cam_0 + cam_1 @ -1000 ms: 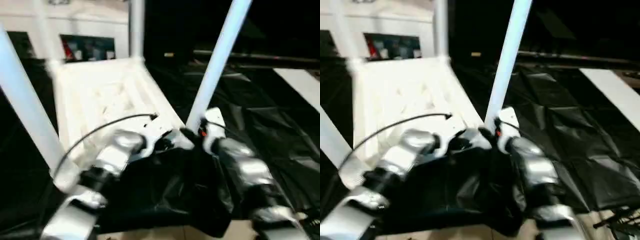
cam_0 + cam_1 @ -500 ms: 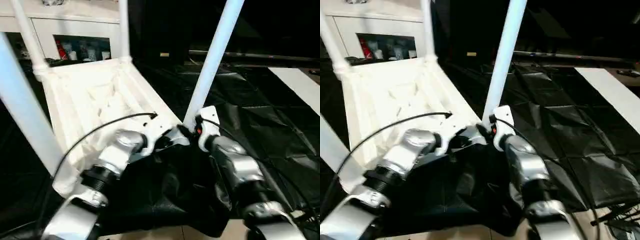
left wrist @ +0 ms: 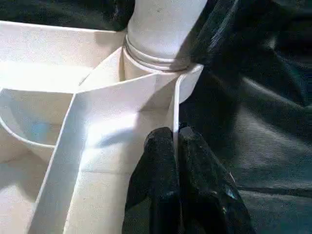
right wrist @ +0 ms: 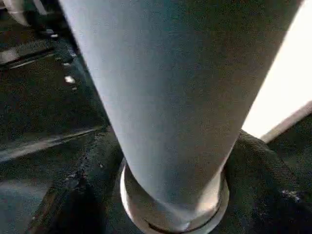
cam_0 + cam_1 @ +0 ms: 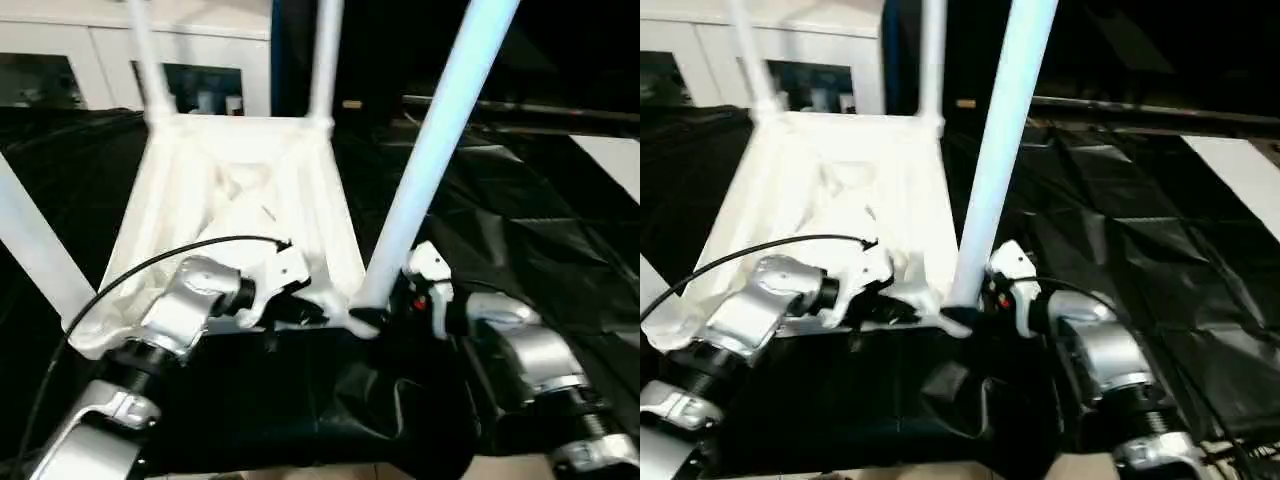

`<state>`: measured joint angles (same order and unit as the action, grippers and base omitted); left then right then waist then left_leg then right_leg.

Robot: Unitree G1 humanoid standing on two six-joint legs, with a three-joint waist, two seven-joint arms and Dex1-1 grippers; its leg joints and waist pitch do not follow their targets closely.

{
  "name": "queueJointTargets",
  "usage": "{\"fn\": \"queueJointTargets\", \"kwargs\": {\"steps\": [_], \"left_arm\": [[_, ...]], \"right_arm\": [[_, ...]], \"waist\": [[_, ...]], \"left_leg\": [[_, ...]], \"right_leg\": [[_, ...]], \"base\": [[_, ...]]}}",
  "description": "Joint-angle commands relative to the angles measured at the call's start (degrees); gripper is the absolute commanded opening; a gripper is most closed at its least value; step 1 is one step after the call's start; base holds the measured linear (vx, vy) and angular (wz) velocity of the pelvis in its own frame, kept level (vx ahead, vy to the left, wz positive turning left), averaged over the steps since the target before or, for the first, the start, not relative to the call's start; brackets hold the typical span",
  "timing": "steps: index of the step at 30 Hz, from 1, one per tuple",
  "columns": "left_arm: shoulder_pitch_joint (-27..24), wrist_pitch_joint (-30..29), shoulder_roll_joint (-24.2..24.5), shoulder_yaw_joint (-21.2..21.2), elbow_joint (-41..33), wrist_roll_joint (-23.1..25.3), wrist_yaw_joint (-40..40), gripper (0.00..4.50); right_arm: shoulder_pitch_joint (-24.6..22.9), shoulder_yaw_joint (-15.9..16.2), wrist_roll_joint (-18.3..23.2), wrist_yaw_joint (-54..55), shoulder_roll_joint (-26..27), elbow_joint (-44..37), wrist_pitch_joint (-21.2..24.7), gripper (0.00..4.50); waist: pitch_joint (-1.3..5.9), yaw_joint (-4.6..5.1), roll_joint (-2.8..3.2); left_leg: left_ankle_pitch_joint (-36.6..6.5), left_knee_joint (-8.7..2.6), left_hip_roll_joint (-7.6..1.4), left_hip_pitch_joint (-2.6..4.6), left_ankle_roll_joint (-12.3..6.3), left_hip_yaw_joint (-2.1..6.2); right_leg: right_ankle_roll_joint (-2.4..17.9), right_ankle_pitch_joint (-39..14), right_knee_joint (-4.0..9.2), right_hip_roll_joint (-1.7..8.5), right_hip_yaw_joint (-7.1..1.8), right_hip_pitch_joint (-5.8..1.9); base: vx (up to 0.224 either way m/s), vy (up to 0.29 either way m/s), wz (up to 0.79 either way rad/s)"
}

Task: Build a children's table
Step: Rotate leg to tighten

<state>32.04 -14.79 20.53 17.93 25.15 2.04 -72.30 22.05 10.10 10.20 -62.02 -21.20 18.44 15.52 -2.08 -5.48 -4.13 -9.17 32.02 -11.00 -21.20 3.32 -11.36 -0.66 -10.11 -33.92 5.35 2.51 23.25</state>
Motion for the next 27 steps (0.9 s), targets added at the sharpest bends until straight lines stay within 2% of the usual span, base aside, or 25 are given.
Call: {"fn": "queueJointTargets", "kwargs": {"steps": [1, 2, 3, 6, 9, 14, 20, 23, 25, 27], "left_arm": [[-1.0, 0.3, -1.1, 1.7, -0.9, -2.7, -3.1, 0.0], [-1.0, 0.2, -0.9, 1.6, -1.0, -2.7, -3.4, 0.0], [-1.0, 0.2, -0.9, 1.6, -1.1, -2.8, -3.6, 0.0], [-1.1, -0.1, -0.5, 1.6, -1.3, -3.0, -3.9, 0.0], [-1.1, -0.1, -0.4, 1.5, -1.3, -3.0, -4.0, 0.0], [-1.2, -0.1, -0.2, 1.3, -1.3, -3.0, -4.0, 0.0], [-1.2, 0.3, -0.5, 1.0, -0.8, -2.1, -1.9, 0.0], [0.2, 0.0, -2.8, 0.0, 2.0, 0.3, 6.1, 0.0], [0.8, -0.3, -3.7, -0.3, 3.0, 1.2, 8.8, 0.0], [2.5, -1.6, -6.9, -1.5, 5.8, 2.7, 16.7, 0.0]], "right_arm": [[-0.4, 0.9, 1.1, -2.4, -1.0, -1.7, 0.5, 3.18], [-0.4, 1.1, 1.3, -3.0, -1.1, -1.9, 0.5, 3.18], [-0.4, 1.1, 1.5, -3.3, -1.1, -2.0, 0.5, 2.91], [-0.2, 1.2, 1.8, -3.9, -0.7, -2.1, 0.4, 2.79], [0.0, 1.3, 2.0, -4.2, -0.6, -2.2, 0.5, 2.41], [-0.1, 1.7, 2.4, -4.5, -0.7, -2.3, 1.0, 2.14], [-0.8, 1.5, 2.5, -3.9, -0.2, -2.2, 1.5, 2.07], [0.3, -0.5, 0.2, 5.0, 3.2, 2.3, 0.7, 2.06], [1.2, -1.5, -0.8, 9.5, 4.7, 4.6, 0.9, 2.03], [3.0, -3.4, -3.0, 20.1, 8.4, 9.9, 1.3, 1.99]], "waist": [[2.73, 0.08, -0.09], [2.69, 0.07, -0.18], [2.62, 0.09, -0.19], [2.62, 0.06, -0.23], [2.63, 0.1, -0.17], [2.72, 0.04, -0.37], [2.71, 0.05, -0.41], [2.63, 0.12, -0.43], [2.54, 0.38, -0.41], [2.44, 1.09, -0.63]], "left_leg": [[-15.9, -3.57, -2.39, 0.89, -1.66, 0.79], [-16.1, -3.56, -2.39, 0.91, -1.61, 0.79], [-16.7, -3.62, -2.38, 0.9, -1.34, 0.84], [-17.4, -3.69, -2.43, 0.92, -0.61, 0.97], [-17.6, -3.71, -2.46, 0.94, -0.39, 1.01], [-16.1, -3.51, -2.34, 0.89, -0.85, 0.88], [-16.2, -3.45, -2.33, 0.92, -0.85, 0.89], [-16.8, -3.5, -2.34, 0.93, -0.38, 0.92], [-18.2, -3.64, -2.22, 0.87, 0.64, 1.12], [-20.1, -3.74, -2.05, 0.86, 2.17, 1.38]], "right_leg": [[11.4, -12.0, 3.69, 2.68, -1.96, -2.13], [11.1, -13.1, 3.82, 2.75, -1.95, -2.05], [10.8, -14.8, 3.98, 2.83, -1.95, -1.99], [10.1, -17.2, 4.11, 2.89, -1.95, -1.91], [10.1, -16.7, 4.0, 2.84, -1.94, -1.86], [10.5, -15.0, 3.79, 2.8, -1.93, -2.0], [10.4, -15.4, 3.79, 2.77, -1.9, -1.98], [10.0, -16.6, 3.98, 2.8, -1.91, -1.8], [9.3, -20.0, 4.21, 2.97, -1.84, -1.78], [7.7, -25.1, 4.66, 3.02, -1.66, -1.57]], "base": [[0.0, 0.0, 0.0], [0.0, 0.0, 0.0], [0.0, 0.0, 0.0], [0.0, 0.0, 0.0], [0.0, 0.0, 0.0], [0.0, 0.0, 0.0], [0.0, 0.0, 0.0], [0.0, 0.0, 0.0], [0.0, 0.0, 0.0], [0.0, 0.0, 0.0]]}}
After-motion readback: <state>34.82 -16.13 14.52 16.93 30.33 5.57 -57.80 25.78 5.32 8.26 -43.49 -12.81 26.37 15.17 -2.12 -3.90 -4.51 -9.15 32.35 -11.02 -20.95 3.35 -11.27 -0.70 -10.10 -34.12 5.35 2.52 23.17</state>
